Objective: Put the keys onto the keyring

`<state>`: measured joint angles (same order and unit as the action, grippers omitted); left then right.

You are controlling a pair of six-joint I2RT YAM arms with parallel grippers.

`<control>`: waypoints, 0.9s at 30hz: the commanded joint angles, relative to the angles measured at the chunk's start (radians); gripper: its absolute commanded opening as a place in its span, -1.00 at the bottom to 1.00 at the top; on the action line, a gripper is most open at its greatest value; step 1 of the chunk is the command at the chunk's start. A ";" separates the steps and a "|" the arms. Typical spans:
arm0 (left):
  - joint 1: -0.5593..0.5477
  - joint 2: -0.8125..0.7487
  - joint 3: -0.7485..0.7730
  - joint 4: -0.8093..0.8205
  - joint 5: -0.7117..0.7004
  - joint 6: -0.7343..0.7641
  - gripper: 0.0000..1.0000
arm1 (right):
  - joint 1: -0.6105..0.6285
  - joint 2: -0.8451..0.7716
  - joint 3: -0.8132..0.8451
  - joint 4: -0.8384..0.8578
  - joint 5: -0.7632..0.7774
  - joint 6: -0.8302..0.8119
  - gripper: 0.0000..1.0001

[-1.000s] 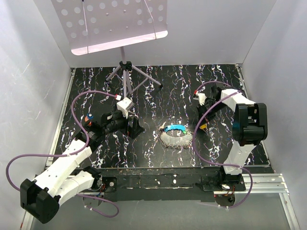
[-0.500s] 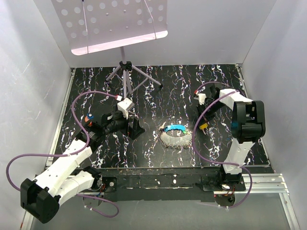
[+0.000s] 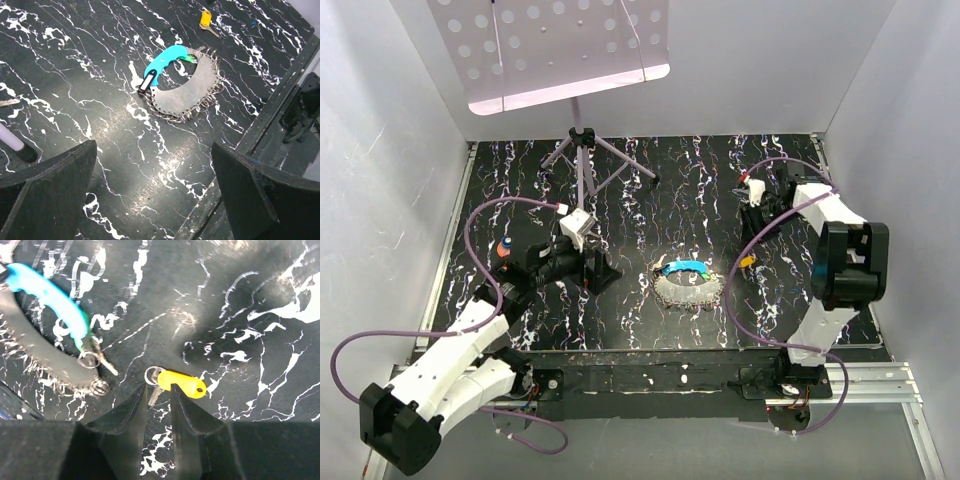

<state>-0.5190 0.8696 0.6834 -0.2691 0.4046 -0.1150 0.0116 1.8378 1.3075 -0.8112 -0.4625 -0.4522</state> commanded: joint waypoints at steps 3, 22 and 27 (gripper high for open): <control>0.001 -0.119 -0.051 0.018 0.000 -0.081 0.99 | -0.001 -0.257 -0.140 0.041 -0.143 -0.250 -0.29; 0.001 -0.215 -0.032 -0.056 -0.096 0.034 0.99 | 0.016 -0.378 -0.409 0.264 -0.196 -0.986 -0.03; 0.002 -0.202 -0.025 -0.056 -0.092 0.049 0.99 | 0.016 -0.328 -0.395 0.248 -0.185 -1.000 -0.14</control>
<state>-0.5190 0.6697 0.6281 -0.3149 0.3286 -0.1112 0.0250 1.4807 0.8879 -0.5755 -0.6460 -1.3911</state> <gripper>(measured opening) 0.993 0.444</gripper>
